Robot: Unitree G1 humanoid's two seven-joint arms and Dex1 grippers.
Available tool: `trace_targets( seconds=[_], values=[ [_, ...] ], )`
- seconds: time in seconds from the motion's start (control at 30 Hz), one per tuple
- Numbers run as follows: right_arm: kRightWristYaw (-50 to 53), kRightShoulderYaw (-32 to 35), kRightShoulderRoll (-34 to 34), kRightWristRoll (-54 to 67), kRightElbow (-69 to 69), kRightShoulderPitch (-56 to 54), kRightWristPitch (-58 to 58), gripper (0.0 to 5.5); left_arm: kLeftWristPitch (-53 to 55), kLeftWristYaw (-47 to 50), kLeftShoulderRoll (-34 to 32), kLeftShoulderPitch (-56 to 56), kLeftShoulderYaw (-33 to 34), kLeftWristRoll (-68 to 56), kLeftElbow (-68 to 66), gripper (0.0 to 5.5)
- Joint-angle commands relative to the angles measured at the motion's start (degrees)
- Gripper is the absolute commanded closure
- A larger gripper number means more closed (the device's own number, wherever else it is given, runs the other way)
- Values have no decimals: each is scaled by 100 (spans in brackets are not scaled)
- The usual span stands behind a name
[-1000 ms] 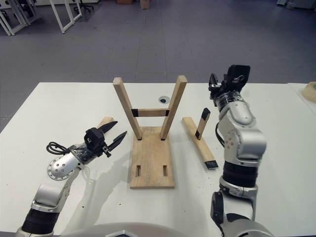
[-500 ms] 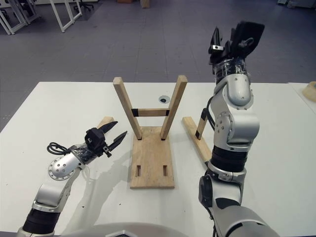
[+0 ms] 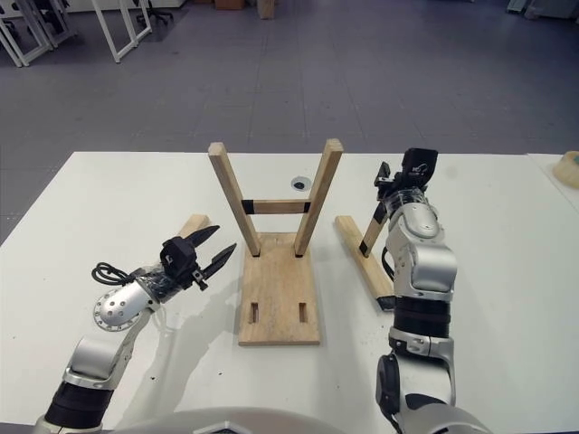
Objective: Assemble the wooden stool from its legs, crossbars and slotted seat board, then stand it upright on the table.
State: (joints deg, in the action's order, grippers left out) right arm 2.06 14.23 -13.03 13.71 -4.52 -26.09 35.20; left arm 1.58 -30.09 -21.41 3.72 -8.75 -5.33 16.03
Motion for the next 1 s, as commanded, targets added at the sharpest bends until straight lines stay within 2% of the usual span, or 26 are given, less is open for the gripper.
trace_targets(
  seconds=[0.03, 0.1, 0.2, 0.37, 0.5, 0.7, 0.83, 1.0],
  values=[
    [204, 450, 3, 293, -1150, -94, 258, 344, -69, 35, -32, 5, 34, 91, -37, 310],
    [226, 698, -129, 431, -1620, 68, 533, 344, -101, 70, -43, 65, 74, 100, -10, 310],
    [-255, 1010, -404, 665, -2017, 1012, 795, 344, -113, 109, -43, 162, 89, 105, 64, 310],
    [-1440, 1051, -489, 853, -1999, 2998, 245, 344, -106, 166, -39, 240, 126, 107, 121, 310],
    [-2226, 571, -520, 548, -1574, 4033, -663, 266, -71, 174, -42, 228, 112, 116, 106, 310],
    [-2849, 10, -855, 165, -1187, 4421, -1363, 141, -47, 155, -55, 225, 101, 105, 100, 310],
    [-2963, -231, -1144, -146, -727, 4265, -1490, 138, -23, 176, -32, 195, 90, 112, 88, 310],
    [-3017, -414, -1123, -162, -529, 4195, -1541, 226, -38, 179, -23, 193, 91, 110, 57, 310]
  ],
)
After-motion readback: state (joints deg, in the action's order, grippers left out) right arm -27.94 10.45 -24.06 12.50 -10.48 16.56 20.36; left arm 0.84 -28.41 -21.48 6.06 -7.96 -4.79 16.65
